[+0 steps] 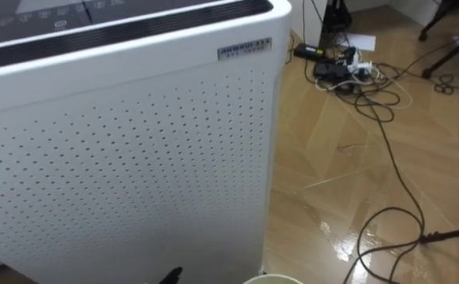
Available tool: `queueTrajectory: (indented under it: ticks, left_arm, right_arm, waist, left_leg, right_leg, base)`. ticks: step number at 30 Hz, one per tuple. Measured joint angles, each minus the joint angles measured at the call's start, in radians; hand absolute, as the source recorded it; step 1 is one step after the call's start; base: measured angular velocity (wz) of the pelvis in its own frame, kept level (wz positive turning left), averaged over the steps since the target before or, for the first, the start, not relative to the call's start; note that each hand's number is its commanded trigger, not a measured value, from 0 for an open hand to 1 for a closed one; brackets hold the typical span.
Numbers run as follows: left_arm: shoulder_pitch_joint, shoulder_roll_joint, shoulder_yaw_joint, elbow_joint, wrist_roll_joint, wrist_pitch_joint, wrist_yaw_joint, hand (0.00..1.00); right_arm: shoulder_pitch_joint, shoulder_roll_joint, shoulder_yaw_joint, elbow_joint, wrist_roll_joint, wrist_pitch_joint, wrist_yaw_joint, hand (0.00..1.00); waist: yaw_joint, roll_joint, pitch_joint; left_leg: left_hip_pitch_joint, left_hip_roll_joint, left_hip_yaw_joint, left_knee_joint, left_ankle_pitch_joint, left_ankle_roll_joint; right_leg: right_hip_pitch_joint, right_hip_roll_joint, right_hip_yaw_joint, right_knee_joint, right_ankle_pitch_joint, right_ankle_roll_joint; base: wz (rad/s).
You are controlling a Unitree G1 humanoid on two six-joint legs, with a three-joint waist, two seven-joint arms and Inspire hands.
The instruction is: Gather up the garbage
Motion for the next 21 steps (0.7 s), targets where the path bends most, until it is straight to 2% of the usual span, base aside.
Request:
queueTrajectory:
  ticks: [2,4,6,9,12,17,21]
  left_arm:
    - [0.028,-0.006,0.029,0.082,-0.039,0.004,0.01,0.0]
    - [0.057,-0.033,0.096,0.158,-0.084,0.006,0.033,0.0]
    - [0.069,-0.051,0.144,0.221,-0.119,0.005,0.053,0.0]
    - [0.081,-0.067,0.216,0.329,-0.22,0.017,0.074,0.0]
    - [0.111,-0.075,0.273,0.391,-0.334,0.028,0.091,0.0]
    - [0.108,-0.092,0.375,0.475,-0.426,0.063,0.111,0.0]
    - [0.112,-0.106,0.459,0.522,-0.479,0.103,0.129,0.0]
  right_arm:
    - [0.016,0.004,-0.038,0.041,0.023,0.002,-0.014,1.0]
    - [0.025,0.011,-0.112,0.103,0.061,-0.001,-0.022,1.0]
    - [0.032,0.019,-0.149,0.154,0.097,-0.001,-0.025,1.0]
    - [0.046,0.024,-0.205,0.206,0.128,0.001,-0.041,1.0]
    - [0.073,0.038,-0.251,0.217,0.139,0.008,-0.061,1.0]
    - [0.084,0.064,-0.343,0.288,0.178,0.012,-0.066,1.0]
    - [0.094,0.078,-0.413,0.298,0.19,0.055,-0.083,1.0]
  waist:
    - [0.0,-0.011,0.0014]
    - [-0.007,-0.025,0.0087]
    - [-0.002,-0.031,0.0082]
    - [0.009,-0.029,0.0073]
    - [0.009,-0.022,0.0121]
    - [0.008,-0.021,0.0156]
    - [0.006,-0.023,0.0132]
  left_leg:
    - [0.026,0.002,0.0,-0.015,0.0,0.0]
    - [0.047,0.001,-0.007,-0.024,-0.001,0.0]
    - [0.064,0.0,-0.012,-0.033,-0.001,-0.001]
    - [0.085,0.003,-0.011,-0.039,-0.007,-0.002]
    - [0.11,0.007,-0.006,-0.042,-0.014,-0.004]
    - [0.142,0.011,-0.003,-0.043,-0.023,-0.007]
    - [0.168,0.011,0.003,-0.05,-0.029,-0.007]
  right_leg:
    - [0.027,0.002,-0.001,-0.016,0.001,0.002]
    - [0.055,0.002,-0.008,-0.033,0.003,0.004]
    - [0.075,0.004,-0.011,-0.046,0.004,0.006]
    - [0.098,0.01,0.0,-0.061,0.005,0.008]
    - [0.123,0.014,0.001,-0.067,0.004,0.008]
    - [0.16,0.019,0.007,-0.077,0.001,0.008]
    - [0.178,0.02,0.011,-0.075,-0.007,0.009]
  base:
    - [0.0]
    - [0.09]
    - [0.09]
    - [-0.05]
    - [-0.05]
    - [-0.02]
    - [-0.04]
